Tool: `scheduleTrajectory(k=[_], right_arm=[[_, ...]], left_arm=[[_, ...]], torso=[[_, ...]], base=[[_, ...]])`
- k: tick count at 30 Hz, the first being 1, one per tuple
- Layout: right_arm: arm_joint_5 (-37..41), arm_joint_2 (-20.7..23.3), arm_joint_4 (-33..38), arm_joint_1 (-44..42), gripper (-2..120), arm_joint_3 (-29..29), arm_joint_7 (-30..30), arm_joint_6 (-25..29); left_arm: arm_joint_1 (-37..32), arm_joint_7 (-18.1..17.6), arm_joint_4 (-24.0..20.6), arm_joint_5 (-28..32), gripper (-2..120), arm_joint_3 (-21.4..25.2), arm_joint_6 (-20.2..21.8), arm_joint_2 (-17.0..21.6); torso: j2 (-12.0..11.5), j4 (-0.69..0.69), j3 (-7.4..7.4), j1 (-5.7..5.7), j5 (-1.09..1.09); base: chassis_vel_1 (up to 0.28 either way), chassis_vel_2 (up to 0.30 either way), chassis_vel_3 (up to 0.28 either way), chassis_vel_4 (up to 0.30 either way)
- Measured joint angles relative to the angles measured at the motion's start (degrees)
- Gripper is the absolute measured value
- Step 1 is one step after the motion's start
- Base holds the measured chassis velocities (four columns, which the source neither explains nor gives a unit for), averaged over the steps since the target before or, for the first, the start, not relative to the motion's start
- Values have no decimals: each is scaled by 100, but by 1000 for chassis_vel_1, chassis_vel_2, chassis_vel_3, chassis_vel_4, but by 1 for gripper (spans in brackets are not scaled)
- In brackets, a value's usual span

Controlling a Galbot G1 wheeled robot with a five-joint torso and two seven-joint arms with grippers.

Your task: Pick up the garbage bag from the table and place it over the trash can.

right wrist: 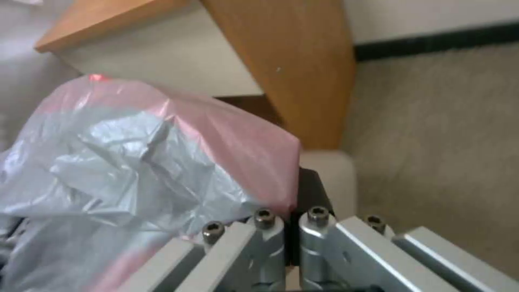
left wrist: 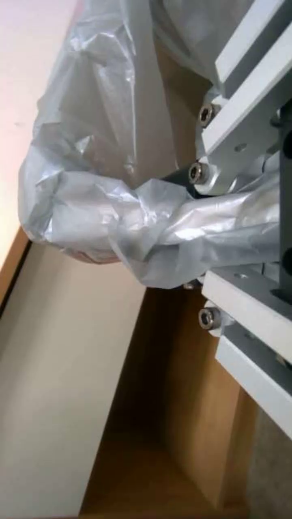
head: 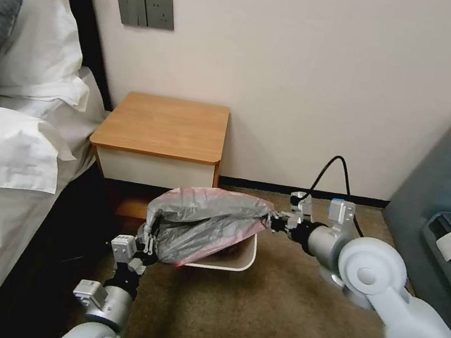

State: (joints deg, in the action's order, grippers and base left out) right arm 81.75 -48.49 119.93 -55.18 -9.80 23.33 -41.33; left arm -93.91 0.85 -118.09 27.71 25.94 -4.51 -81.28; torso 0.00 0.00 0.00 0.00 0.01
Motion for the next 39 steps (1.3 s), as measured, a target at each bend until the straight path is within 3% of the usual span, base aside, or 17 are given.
scheduleTrajectory(k=[6, 12, 18, 21, 22, 25, 33, 39], right_arm=[[433, -55, 19, -184, 0, -175, -74, 37], [47, -136, 133, -188, 0, -142, -82, 222], [-508, -58, 445, -300, 19, -134, -226, 272], [-1242, 181, 702, -607, 34, -187, -702, 414], [-1242, 181, 702, -607, 34, -187, -702, 414], [-1457, 254, 894, -786, 49, -214, -942, 728], [-1174, 123, 635, -668, 78, -424, -1750, 1472], [-559, 36, 194, -483, 96, -556, -2205, 1506]], left_arm=[[-11, 353, -23, 290, 7, 202, 83, 25], [-85, 411, -23, 144, 7, 282, 80, 28], [-133, 378, -10, 49, 7, 314, 75, 24], [-119, 258, 2, 131, 7, 373, 138, 44], [-119, 258, 2, 131, 7, 373, 138, 44], [-96, 226, 6, 316, 7, 453, 229, 64], [-161, 423, -46, 699, 7, 635, 323, 150], [-232, 723, -117, 991, 7, 840, 323, 267]], torso=[[0, 0, 0, 0, -1], [0, 1, 0, 0, 0], [0, 1, 0, 0, -1], [0, -1, -1, 0, -1], [0, -1, -1, 0, -1], [0, 0, -1, 0, -1], [0, 1, 0, 0, 0], [0, 1, 0, 0, 0]], base=[[0, 0, 0, 0], [0, 0, 0, 0], [0, 0, 0, 0], [0, 0, 0, 0], [0, 0, 0, 0], [0, 0, 0, 0], [0, 0, 0, 0], [0, 0, 0, 0]])
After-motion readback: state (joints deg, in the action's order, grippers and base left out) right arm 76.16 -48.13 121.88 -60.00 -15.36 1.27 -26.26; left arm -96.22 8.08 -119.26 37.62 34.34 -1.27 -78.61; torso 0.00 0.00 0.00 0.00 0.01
